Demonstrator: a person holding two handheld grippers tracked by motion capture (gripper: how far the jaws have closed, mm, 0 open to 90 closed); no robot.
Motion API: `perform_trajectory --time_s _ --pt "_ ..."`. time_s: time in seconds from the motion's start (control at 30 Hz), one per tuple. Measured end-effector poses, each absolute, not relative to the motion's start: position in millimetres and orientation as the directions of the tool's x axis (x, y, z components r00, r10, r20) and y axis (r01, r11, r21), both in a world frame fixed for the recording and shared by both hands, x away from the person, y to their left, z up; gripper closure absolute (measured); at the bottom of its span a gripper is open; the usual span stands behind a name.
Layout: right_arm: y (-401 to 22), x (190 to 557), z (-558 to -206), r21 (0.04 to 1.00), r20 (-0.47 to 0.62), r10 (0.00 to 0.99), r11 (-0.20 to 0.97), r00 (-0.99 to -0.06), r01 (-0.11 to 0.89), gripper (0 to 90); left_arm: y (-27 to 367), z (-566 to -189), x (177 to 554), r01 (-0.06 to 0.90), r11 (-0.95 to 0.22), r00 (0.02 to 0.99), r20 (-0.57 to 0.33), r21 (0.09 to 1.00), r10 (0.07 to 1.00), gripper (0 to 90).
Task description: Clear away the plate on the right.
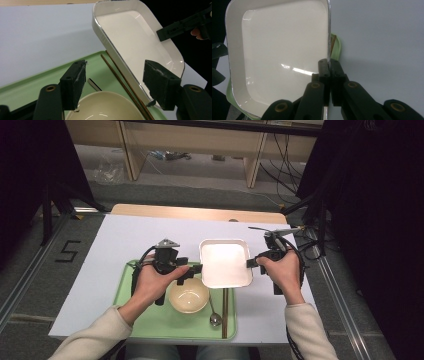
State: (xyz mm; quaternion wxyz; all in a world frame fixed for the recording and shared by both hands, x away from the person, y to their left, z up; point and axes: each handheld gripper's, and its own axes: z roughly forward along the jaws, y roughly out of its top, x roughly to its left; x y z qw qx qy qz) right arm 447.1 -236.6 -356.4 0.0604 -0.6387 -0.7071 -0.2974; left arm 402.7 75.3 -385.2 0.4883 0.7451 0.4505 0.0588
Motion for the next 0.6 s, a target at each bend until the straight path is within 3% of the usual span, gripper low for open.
perform_trajectory --time_s 0.27,0.37,0.4,0.6 --pt "-227 444 -355 0.345 0.466 0.866 0.011 -0.181 0.939 90.0 68 -390 410 0.656 -0.116 0.561 -0.380 0.746 0.735 37.7" --pt "-226 444 -357 0.386 0.445 0.866 0.044 -0.228 0.921 90.0 67 -391 412 0.664 -0.115 0.556 -0.385 0.739 0.737 41.9" --pt "-223 443 -354 0.354 0.465 0.864 0.018 -0.193 0.935 90.0 66 -392 413 0.666 -0.113 0.554 -0.388 0.737 0.736 43.6" --pt "-216 440 -353 0.381 0.446 0.867 0.040 -0.222 0.924 90.0 65 -390 415 0.685 -0.089 0.535 -0.416 0.723 0.735 52.9"
